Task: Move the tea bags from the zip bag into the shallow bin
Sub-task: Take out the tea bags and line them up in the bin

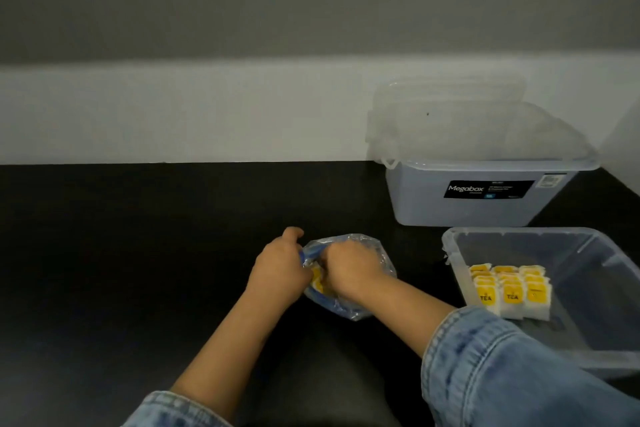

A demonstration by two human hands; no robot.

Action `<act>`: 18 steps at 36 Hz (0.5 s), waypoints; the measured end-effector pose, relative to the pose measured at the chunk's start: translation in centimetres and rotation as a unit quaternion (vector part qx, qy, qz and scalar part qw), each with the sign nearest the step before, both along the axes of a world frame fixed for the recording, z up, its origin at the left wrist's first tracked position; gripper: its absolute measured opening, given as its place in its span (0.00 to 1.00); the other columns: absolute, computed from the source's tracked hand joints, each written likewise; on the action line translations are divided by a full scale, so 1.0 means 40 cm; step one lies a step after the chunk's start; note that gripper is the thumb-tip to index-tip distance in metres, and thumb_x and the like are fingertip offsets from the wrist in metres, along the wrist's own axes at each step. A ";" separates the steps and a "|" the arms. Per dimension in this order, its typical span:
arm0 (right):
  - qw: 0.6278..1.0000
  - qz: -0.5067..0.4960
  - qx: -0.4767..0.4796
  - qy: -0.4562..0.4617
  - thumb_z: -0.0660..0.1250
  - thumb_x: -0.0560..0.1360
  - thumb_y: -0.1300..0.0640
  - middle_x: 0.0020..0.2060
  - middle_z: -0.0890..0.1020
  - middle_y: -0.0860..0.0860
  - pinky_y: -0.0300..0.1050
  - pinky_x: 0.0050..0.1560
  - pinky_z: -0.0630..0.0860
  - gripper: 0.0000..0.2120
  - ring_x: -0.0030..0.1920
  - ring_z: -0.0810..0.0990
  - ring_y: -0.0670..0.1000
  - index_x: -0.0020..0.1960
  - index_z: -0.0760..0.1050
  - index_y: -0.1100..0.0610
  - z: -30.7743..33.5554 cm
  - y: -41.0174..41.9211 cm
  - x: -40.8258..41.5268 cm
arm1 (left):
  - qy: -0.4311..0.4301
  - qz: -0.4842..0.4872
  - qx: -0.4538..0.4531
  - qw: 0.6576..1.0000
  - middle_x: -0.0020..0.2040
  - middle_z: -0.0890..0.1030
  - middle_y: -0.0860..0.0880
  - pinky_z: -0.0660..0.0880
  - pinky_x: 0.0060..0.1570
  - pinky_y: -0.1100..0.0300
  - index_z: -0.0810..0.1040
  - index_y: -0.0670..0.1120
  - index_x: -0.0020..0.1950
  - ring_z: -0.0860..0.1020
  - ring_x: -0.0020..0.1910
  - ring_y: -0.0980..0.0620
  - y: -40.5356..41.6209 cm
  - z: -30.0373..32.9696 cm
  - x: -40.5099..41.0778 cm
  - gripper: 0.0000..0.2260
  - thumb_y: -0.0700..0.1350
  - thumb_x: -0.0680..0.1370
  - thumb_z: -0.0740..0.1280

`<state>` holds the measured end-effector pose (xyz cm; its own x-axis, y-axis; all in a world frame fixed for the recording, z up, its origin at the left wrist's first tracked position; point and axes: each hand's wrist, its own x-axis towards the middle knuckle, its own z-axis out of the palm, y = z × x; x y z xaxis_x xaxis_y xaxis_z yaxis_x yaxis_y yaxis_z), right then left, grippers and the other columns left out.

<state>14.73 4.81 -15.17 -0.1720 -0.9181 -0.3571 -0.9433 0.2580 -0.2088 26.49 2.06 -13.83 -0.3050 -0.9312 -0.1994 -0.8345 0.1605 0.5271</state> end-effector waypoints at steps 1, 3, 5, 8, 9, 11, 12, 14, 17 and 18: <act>1.000 -0.018 0.003 -0.003 0.66 0.76 0.53 0.53 0.80 0.54 0.45 0.49 0.72 0.12 0.53 0.79 0.53 0.57 0.76 0.56 -0.007 -0.012 0.009 | 0.006 -0.001 -0.002 1.000 0.57 0.76 0.54 0.78 0.50 0.56 0.62 0.53 0.71 0.77 0.51 0.56 -0.001 -0.002 0.002 0.31 0.44 0.72 0.72; 0.997 -0.071 0.028 -0.024 0.67 0.76 0.53 0.57 0.78 0.56 0.48 0.57 0.72 0.16 0.57 0.78 0.54 0.60 0.74 0.59 -0.016 -0.032 0.026 | 0.018 -0.004 -0.001 1.000 0.57 0.76 0.54 0.78 0.50 0.57 0.63 0.53 0.71 0.77 0.51 0.56 -0.003 -0.004 0.006 0.30 0.46 0.72 0.71; 0.991 -0.113 0.056 -0.039 0.66 0.76 0.54 0.60 0.76 0.57 0.50 0.62 0.70 0.19 0.60 0.76 0.55 0.64 0.71 0.60 -0.026 -0.041 0.036 | 0.024 -0.007 0.002 1.000 0.57 0.75 0.53 0.77 0.49 0.58 0.63 0.53 0.70 0.77 0.50 0.56 -0.005 -0.003 0.010 0.29 0.46 0.73 0.71; 0.992 -0.118 0.012 -0.035 0.66 0.76 0.54 0.54 0.79 0.55 0.47 0.54 0.72 0.13 0.54 0.78 0.53 0.58 0.76 0.58 -0.044 -0.044 0.041 | 0.021 -0.008 -0.006 1.000 0.57 0.76 0.53 0.77 0.49 0.58 0.63 0.53 0.70 0.77 0.51 0.56 -0.007 -0.007 0.014 0.29 0.46 0.72 0.71; 0.993 -0.110 -0.005 -0.032 0.67 0.76 0.54 0.52 0.80 0.54 0.46 0.51 0.72 0.11 0.52 0.79 0.52 0.56 0.76 0.57 -0.047 -0.039 0.041 | 0.019 -0.008 -0.008 1.000 0.57 0.76 0.53 0.78 0.49 0.58 0.63 0.53 0.70 0.77 0.50 0.56 -0.008 -0.008 0.016 0.29 0.46 0.72 0.71; 0.997 -0.068 -0.023 -0.019 0.68 0.75 0.53 0.47 0.79 0.51 0.44 0.46 0.71 0.09 0.46 0.78 0.50 0.53 0.77 0.55 -0.048 -0.033 0.037 | 0.017 -0.008 -0.006 1.000 0.56 0.76 0.54 0.78 0.49 0.58 0.63 0.53 0.70 0.77 0.50 0.56 -0.010 -0.010 0.019 0.29 0.46 0.72 0.71; 0.999 -0.047 -0.023 -0.013 0.68 0.75 0.52 0.45 0.78 0.50 0.44 0.45 0.70 0.09 0.44 0.76 0.49 0.53 0.77 0.54 -0.049 -0.030 0.034 | 0.018 -0.008 -0.004 1.000 0.56 0.76 0.54 0.78 0.49 0.58 0.63 0.53 0.70 0.77 0.50 0.56 -0.011 -0.011 0.021 0.29 0.46 0.72 0.72; 1.000 -0.016 -0.022 0.000 0.68 0.74 0.51 0.44 0.77 0.50 0.44 0.45 0.70 0.10 0.43 0.76 0.49 0.54 0.76 0.54 -0.049 -0.030 0.031 | 0.022 -0.007 -0.002 1.000 0.56 0.75 0.54 0.78 0.49 0.58 0.63 0.53 0.70 0.77 0.50 0.56 -0.011 -0.011 0.021 0.29 0.46 0.72 0.72; 1.000 -0.001 -0.007 0.000 0.68 0.75 0.52 0.51 0.79 0.52 0.45 0.47 0.69 0.13 0.50 0.78 0.51 0.58 0.75 0.54 -0.051 -0.040 0.031 | 0.020 -0.009 -0.007 1.000 0.57 0.75 0.54 0.77 0.48 0.60 0.63 0.54 0.70 0.77 0.50 0.56 -0.013 -0.011 0.021 0.29 0.46 0.72 0.71; 1.000 -0.002 0.020 -0.005 0.68 0.75 0.52 0.54 0.78 0.53 0.46 0.48 0.68 0.15 0.53 0.78 0.53 0.60 0.74 0.54 -0.047 -0.045 0.034 | 0.018 -0.012 -0.008 1.000 0.57 0.75 0.54 0.77 0.47 0.60 0.63 0.54 0.70 0.77 0.50 0.56 -0.013 -0.012 0.021 0.29 0.46 0.72 0.71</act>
